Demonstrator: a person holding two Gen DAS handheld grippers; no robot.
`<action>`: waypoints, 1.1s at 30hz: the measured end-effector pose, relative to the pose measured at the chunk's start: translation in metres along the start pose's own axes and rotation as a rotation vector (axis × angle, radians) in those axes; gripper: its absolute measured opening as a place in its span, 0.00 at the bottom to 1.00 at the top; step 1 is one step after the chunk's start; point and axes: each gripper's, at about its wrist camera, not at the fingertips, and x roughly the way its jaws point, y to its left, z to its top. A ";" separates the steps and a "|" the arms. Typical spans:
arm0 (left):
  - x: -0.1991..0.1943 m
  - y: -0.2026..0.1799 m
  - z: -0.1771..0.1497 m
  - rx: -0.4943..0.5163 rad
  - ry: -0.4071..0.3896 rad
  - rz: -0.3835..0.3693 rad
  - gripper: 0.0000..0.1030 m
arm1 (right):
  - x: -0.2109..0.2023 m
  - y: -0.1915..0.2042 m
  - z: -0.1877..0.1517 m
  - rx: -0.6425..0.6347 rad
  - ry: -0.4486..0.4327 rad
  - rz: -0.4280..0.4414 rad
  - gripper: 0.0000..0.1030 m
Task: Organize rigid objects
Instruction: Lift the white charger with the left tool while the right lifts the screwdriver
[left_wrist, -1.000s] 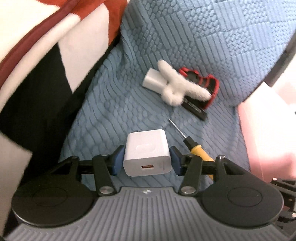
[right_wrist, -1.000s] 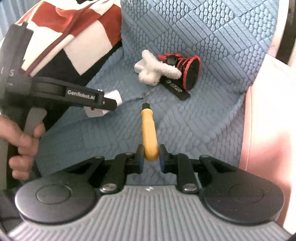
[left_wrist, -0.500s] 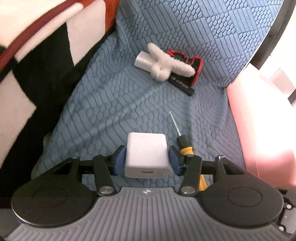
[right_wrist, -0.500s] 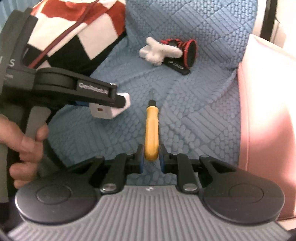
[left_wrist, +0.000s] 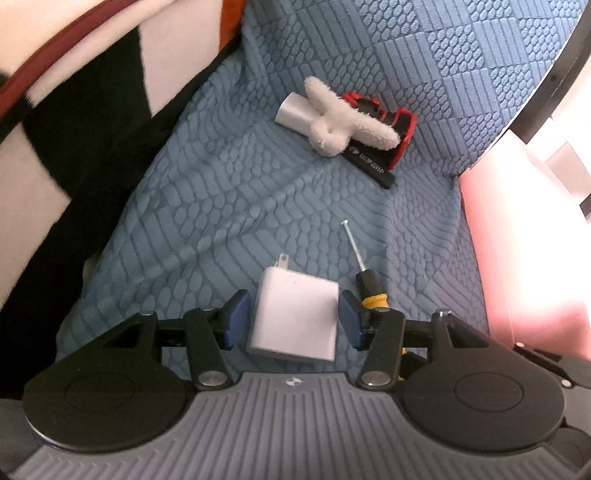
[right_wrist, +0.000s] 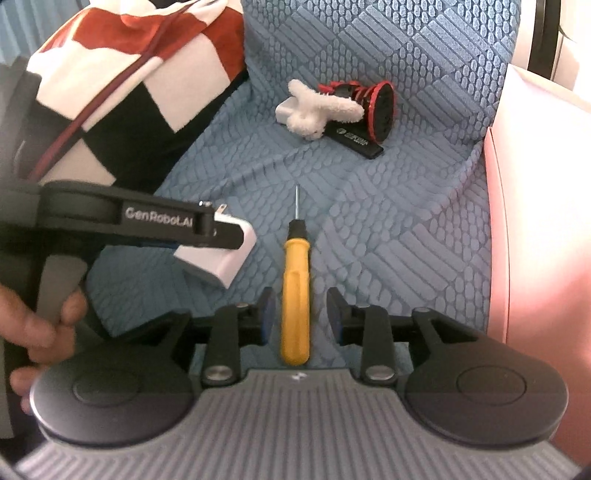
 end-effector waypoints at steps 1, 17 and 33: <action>0.000 -0.001 0.001 0.009 -0.004 0.007 0.57 | 0.002 -0.002 0.001 0.004 0.001 -0.004 0.32; 0.006 0.001 0.011 0.031 -0.006 0.001 0.61 | 0.028 0.008 0.004 -0.084 0.054 -0.026 0.21; 0.010 -0.013 0.000 0.144 -0.024 0.020 0.61 | 0.008 -0.007 0.001 0.014 0.000 -0.018 0.20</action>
